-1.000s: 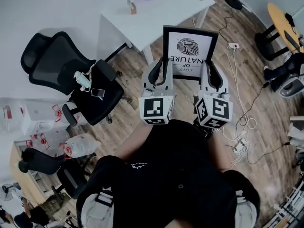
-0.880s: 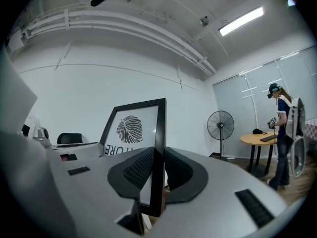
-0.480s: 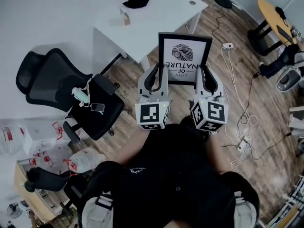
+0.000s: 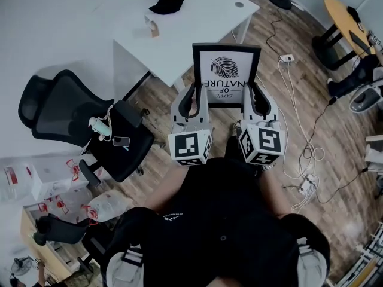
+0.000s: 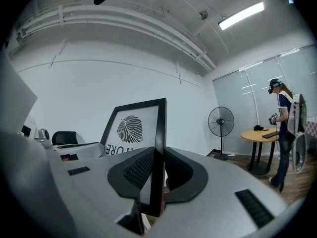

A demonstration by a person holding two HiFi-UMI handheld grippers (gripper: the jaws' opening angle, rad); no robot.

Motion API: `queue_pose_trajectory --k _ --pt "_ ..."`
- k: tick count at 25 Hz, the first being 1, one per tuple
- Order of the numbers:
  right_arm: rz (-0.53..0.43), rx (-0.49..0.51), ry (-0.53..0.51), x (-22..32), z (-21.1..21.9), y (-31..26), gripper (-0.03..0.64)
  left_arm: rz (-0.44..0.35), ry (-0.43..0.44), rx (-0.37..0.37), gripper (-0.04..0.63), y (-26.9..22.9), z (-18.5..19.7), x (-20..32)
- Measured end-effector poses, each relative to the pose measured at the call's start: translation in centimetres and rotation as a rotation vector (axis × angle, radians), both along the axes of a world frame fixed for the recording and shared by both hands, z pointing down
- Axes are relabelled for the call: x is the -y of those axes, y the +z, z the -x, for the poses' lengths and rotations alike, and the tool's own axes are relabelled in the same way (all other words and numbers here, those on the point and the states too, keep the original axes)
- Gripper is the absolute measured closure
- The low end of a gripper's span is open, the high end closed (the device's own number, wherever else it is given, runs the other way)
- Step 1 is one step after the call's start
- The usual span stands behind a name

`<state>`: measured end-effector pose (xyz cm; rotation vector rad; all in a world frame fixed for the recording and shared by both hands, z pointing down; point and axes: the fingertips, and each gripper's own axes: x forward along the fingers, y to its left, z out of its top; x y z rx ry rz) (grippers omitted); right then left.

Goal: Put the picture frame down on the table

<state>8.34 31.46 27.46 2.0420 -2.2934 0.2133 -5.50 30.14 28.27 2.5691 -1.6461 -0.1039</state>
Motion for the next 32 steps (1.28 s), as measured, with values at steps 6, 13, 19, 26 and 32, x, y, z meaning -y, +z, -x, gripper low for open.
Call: queue_pose_trajectory --k 6,13,19,26,32 --pt "0.011 0.015 -0.046 5.6 -2.7 -0.1 0.551 0.005 -0.034 0.013 0.523 -0.2 -2.6 4.7" --pt "0.019 0.029 -0.079 12.2 -6.2 -0.1 0.551 0.005 -0.068 0.023 0.523 -0.6 -6.1 10.8" --pt "0.025 0.034 -0.110 17.0 -9.7 -0.5 0.551 0.012 -0.106 0.027 0.523 -1.0 -9.6 15.0" --pt "0.026 0.044 -0.152 21.1 -13.9 -0.6 0.551 0.014 -0.147 0.034 0.523 -1.2 -13.8 18.4" --pt "0.015 0.043 -0.195 24.0 -17.4 -0.7 0.551 0.010 -0.191 0.026 0.523 -1.3 -17.4 20.8"
